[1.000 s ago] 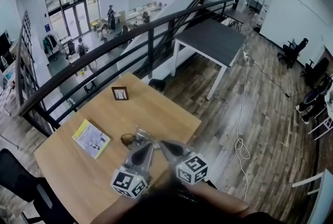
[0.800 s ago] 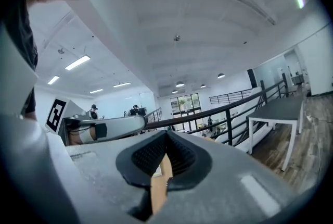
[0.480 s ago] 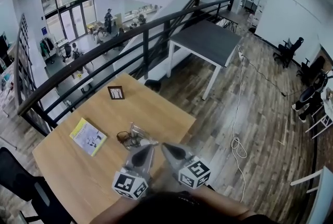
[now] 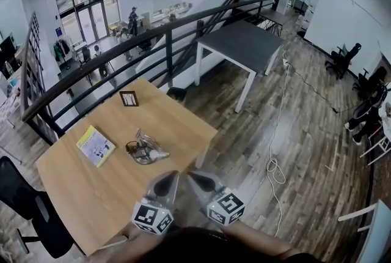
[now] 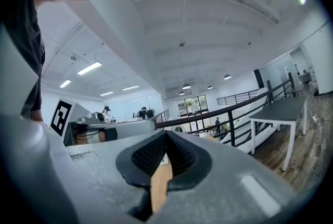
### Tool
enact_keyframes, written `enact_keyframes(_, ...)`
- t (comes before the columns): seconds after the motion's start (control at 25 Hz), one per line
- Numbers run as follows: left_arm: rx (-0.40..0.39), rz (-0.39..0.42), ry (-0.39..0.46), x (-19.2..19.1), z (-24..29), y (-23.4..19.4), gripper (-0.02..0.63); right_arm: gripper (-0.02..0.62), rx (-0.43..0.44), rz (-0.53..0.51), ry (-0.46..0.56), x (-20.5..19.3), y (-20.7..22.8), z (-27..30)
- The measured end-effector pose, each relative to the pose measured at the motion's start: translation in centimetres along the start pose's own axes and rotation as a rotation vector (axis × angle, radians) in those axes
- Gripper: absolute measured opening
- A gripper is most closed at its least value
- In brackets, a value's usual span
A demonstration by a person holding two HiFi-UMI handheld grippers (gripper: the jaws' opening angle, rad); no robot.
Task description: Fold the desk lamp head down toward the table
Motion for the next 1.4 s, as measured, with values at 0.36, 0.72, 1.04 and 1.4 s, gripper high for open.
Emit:
enact_keyframes(0.36,0.096,0.011,0.008,-2.9,-5.6,6.9,-0.002,0.003,0.078,0.018,-0.005,-2.3,-3.6,-6.8)
enact_keyframes(0.72,0.118,0.015,0.013,-2.3,-9.8,9.3,-0.002,0.003,0.096,-0.031,0.030,-2.5,-8.7,-9.1)
enact_keyframes(1.04,0.064,0.037,0.011,-1.9,-14.7,7.0,-0.002,0.002,0.047,-0.019,0.034,-3.1,-13.7,-7.4)
enact_keyframes(1.4,-0.008,0.021,-0.030,-1.1,-22.0,2.5,-0.002,0.002,-0.010,-0.022,0.043,-5.0,-22.3,-3.8)
Point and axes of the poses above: the fingertips, and each gripper's own axes: z forward along the fingers, y to its right, x out of its top, the point moved 8 cm from there along -z, backward along the fingers, and after that the axes turned 11 degrees about x, right-handed, at the moved point
